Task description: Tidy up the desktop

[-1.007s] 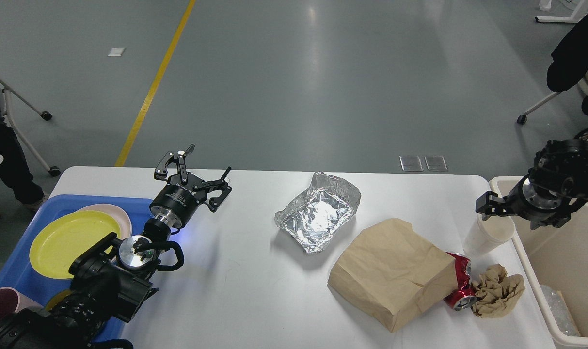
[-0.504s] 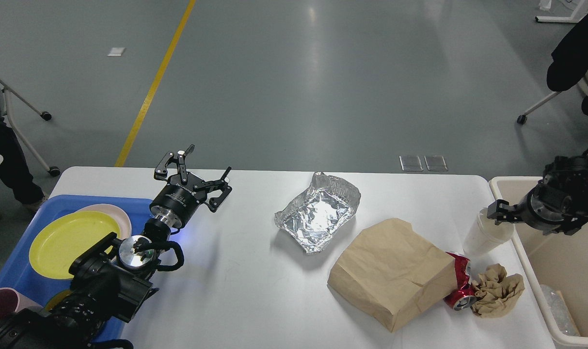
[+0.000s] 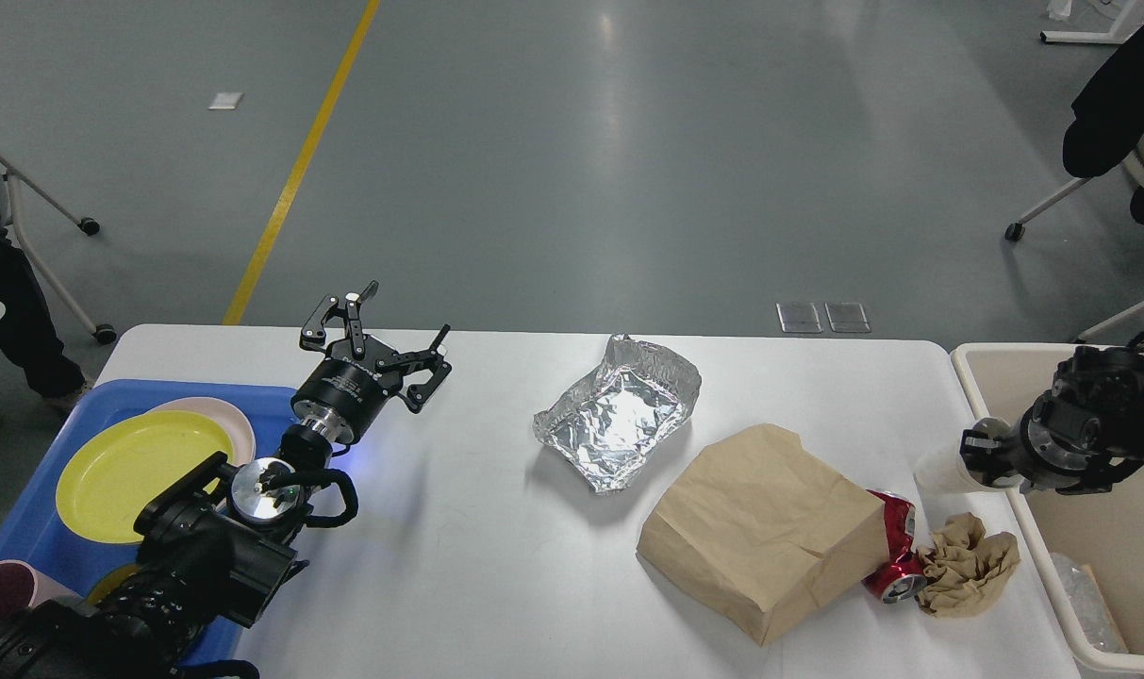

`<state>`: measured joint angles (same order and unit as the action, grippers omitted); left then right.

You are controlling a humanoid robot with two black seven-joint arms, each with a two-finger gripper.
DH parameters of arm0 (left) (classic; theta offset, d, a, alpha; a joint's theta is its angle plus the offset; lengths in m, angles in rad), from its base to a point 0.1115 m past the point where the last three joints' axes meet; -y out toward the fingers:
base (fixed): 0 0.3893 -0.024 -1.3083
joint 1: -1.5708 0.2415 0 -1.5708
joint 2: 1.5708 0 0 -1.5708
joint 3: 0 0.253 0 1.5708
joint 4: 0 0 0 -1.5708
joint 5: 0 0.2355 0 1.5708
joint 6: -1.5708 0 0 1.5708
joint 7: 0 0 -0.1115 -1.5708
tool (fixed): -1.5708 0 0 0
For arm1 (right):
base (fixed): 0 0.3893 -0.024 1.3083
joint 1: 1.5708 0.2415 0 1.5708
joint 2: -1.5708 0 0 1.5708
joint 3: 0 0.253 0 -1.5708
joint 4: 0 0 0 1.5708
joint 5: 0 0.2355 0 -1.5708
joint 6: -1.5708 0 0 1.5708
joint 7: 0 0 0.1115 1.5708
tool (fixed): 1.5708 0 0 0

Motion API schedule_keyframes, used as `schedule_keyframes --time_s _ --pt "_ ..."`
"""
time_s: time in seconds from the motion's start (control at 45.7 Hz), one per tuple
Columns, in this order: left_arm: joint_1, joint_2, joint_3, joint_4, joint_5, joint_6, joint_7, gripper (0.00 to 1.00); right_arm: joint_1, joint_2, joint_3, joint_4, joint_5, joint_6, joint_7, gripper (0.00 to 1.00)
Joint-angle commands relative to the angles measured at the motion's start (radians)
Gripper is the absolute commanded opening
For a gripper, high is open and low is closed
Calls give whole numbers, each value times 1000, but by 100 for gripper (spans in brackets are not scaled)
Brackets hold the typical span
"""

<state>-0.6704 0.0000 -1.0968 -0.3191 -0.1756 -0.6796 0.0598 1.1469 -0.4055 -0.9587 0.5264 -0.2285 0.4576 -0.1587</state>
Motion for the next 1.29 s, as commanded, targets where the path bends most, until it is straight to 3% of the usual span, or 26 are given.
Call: schedule_keyframes --time_s 0.0,0.066,0.263,0.613,0.854,1.27 --pt "0 0 0 0 -1 0 0 97 -3 0 1 4 18 7 -1 10" --pt "0 0 0 0 -1 0 0 97 -3 0 0 6 32 18 -2 0" --pt "0 0 0 0 1 0 0 97 8 11 1 4 67 98 -2 0" --pt "0 0 0 0 -1 0 0 97 45 16 0 9 67 127 -4 0" --pt "0 0 0 0 1 0 0 97 169 -19 -12 9 67 334 -1 0" --pt "0 0 0 0 1 0 0 97 477 -105 -26 10 54 502 -7 0"
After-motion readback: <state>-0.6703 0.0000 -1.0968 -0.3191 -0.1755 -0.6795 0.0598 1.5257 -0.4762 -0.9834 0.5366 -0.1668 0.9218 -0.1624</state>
